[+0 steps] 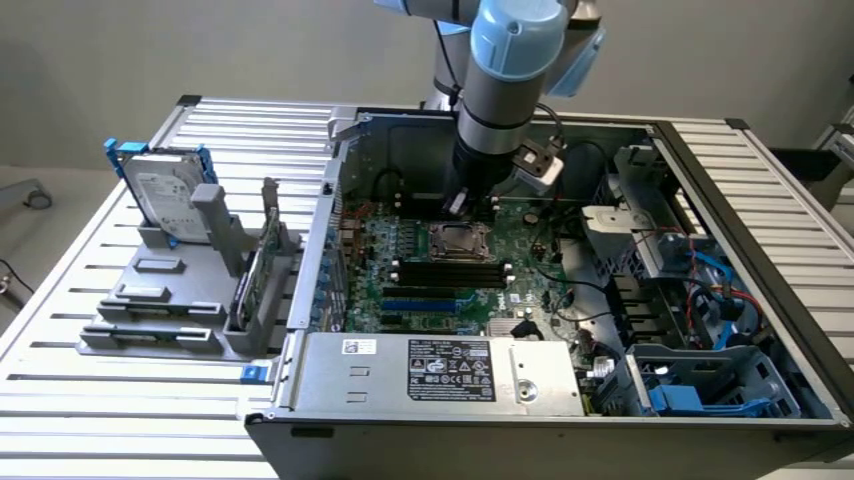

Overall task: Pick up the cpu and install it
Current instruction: 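Install the first cpu locking lever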

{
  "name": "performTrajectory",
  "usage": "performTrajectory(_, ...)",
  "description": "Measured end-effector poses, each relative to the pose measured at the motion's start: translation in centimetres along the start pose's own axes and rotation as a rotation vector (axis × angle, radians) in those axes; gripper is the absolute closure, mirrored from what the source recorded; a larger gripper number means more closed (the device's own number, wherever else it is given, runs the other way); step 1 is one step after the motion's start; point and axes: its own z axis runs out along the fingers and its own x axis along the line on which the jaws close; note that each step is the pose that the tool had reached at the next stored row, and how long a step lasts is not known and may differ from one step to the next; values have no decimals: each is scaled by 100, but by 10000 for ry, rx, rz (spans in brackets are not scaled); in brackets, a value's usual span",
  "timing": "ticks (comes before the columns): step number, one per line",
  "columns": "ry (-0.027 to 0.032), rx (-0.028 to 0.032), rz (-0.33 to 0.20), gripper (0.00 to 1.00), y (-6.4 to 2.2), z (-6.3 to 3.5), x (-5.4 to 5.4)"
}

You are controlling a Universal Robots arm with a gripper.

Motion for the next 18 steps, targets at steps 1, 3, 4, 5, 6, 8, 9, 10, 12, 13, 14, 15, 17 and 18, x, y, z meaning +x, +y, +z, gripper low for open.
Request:
performTrajectory(1,30,21,0,89,3,-1,-3)
performTrajectory(3,64,45,0,89,14,-4,-12)
performTrajectory(4,64,47,1,89,19,-6,-17)
performTrajectory(5,65,48,1,89,25,-8,-23)
performTrajectory(6,70,51,0,89,29,-10,-27)
performTrajectory(8,90,64,1,89,36,-12,-35)
performTrajectory(9,108,77,1,89,39,-12,-39)
performTrajectory(10,128,90,1,89,42,-12,-43)
performTrajectory(12,159,110,0,89,49,-13,-50)
performTrajectory(13,168,117,1,89,52,-14,-53)
performTrajectory(14,174,121,1,89,53,-15,-55)
performTrajectory(15,181,126,3,89,54,-14,-55)
performTrajectory(17,180,140,4,89,56,-15,-56)
performTrajectory(18,178,144,5,89,56,-16,-57)
